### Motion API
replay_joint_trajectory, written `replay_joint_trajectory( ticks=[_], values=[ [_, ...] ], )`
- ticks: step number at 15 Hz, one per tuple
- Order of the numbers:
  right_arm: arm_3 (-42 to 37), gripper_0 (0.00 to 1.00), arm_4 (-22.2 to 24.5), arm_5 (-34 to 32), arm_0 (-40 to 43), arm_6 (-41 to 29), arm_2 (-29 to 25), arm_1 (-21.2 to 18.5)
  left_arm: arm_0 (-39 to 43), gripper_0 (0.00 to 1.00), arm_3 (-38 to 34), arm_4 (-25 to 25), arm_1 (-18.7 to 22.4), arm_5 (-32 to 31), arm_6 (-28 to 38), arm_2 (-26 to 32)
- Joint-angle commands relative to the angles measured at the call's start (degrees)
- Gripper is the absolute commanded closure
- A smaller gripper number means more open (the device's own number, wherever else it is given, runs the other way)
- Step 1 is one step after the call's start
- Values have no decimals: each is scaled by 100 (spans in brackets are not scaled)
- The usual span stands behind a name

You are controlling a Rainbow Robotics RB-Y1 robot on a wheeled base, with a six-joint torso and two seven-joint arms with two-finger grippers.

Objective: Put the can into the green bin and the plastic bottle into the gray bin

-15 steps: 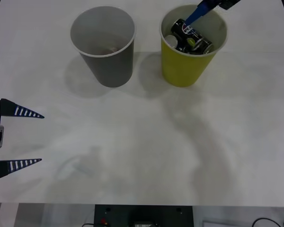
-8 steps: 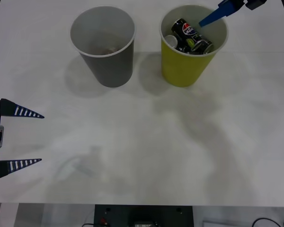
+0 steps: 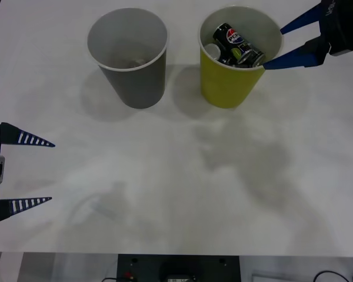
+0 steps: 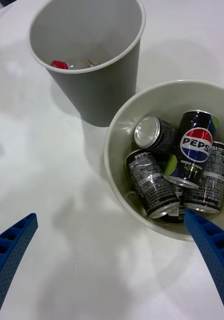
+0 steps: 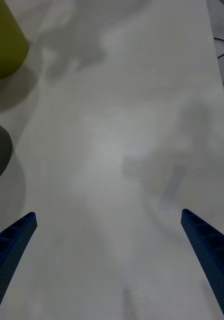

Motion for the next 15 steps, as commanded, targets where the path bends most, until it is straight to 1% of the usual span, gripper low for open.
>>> replay_joint_trajectory(
  ticks=[1,3,4,7,12,15],
  values=[
    [-643,0,-41,1,615,201,-240,-56,0,0,0,0,0,0,0,0],
    [-1004,0,-41,89,1134,772,-433,-117,0,0,0,0,0,0,0,0],
    [-1109,0,-120,124,1388,1036,-503,-153,0,0,0,0,0,0,0,0],
    [-1478,0,-191,186,2030,1686,-767,-214,0,0,0,0,0,0,0,0],
    [-1531,0,-604,230,2935,2776,-1250,-249,0,0,0,0,0,0,0,0],
    [-1531,0,-700,247,3436,3365,-1479,-258,0,0,0,0,0,0,0,0]
  ],
)
